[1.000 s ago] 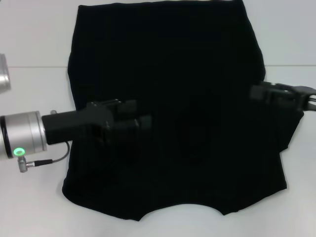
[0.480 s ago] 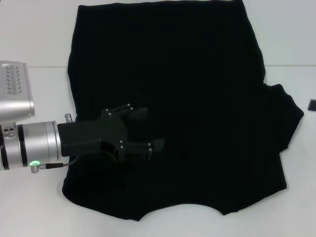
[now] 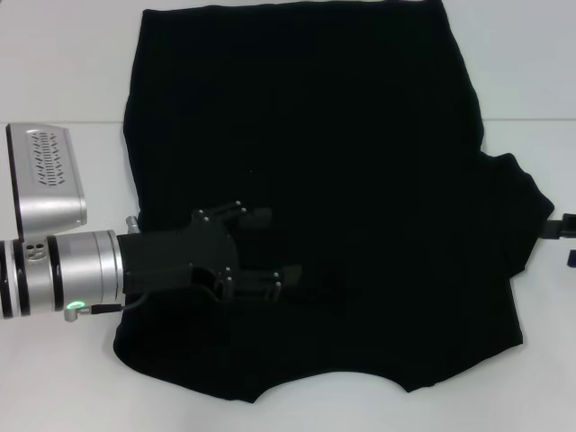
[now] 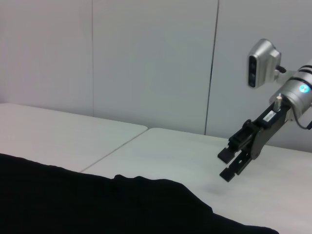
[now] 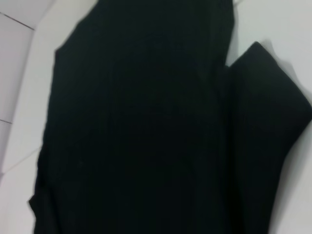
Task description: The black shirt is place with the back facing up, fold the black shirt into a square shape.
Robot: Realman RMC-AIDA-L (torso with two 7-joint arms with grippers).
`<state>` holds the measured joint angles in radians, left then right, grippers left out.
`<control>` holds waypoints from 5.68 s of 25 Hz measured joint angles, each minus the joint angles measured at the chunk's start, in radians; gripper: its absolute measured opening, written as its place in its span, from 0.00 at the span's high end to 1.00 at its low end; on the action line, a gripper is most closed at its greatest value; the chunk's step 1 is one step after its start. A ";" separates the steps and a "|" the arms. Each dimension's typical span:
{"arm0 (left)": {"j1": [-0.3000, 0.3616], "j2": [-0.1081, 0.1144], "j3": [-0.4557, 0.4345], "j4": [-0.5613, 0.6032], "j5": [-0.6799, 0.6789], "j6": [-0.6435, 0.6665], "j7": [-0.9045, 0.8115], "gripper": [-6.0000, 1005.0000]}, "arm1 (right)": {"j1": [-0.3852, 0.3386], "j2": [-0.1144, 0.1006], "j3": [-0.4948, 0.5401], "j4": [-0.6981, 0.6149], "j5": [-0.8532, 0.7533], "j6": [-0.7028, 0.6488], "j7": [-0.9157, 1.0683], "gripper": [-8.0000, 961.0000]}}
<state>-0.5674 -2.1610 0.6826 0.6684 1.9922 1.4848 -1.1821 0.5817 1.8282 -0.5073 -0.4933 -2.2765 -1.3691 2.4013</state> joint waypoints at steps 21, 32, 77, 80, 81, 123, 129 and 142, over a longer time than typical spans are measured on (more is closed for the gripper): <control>0.001 0.000 -0.002 -0.012 0.000 -0.018 0.001 0.09 | 0.053 0.062 -0.069 0.026 -0.021 0.261 -0.002 0.07; 0.001 0.000 -0.009 -0.022 -0.004 -0.027 0.003 0.09 | 0.085 0.070 -0.101 0.058 -0.021 0.322 -0.003 0.19; 0.004 0.004 -0.040 -0.023 -0.009 -0.029 0.007 0.11 | 0.099 0.101 -0.102 0.096 -0.021 0.452 0.013 0.78; 0.006 0.004 -0.046 -0.023 -0.009 -0.029 0.007 0.11 | 0.098 0.101 -0.101 0.096 -0.021 0.453 0.013 0.90; 0.006 0.004 -0.047 -0.023 -0.009 -0.029 0.007 0.11 | 0.097 0.101 -0.101 0.096 -0.021 0.454 0.013 0.92; 0.031 -0.004 -0.049 -0.049 -0.035 -0.012 -0.004 0.13 | -0.037 0.037 -0.010 0.015 0.111 0.364 -0.181 0.92; 0.031 -0.003 -0.049 -0.050 -0.035 -0.015 -0.004 0.13 | -0.006 0.062 0.004 -0.017 0.140 0.251 -0.221 0.91; 0.034 -0.003 -0.049 -0.052 -0.035 -0.023 -0.004 0.14 | 0.146 0.125 -0.174 -0.012 0.138 0.282 -0.198 0.89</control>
<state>-0.5338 -2.1644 0.6335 0.6166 1.9573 1.4618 -1.1858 0.7280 1.9528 -0.6811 -0.5049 -2.1387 -1.0872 2.2037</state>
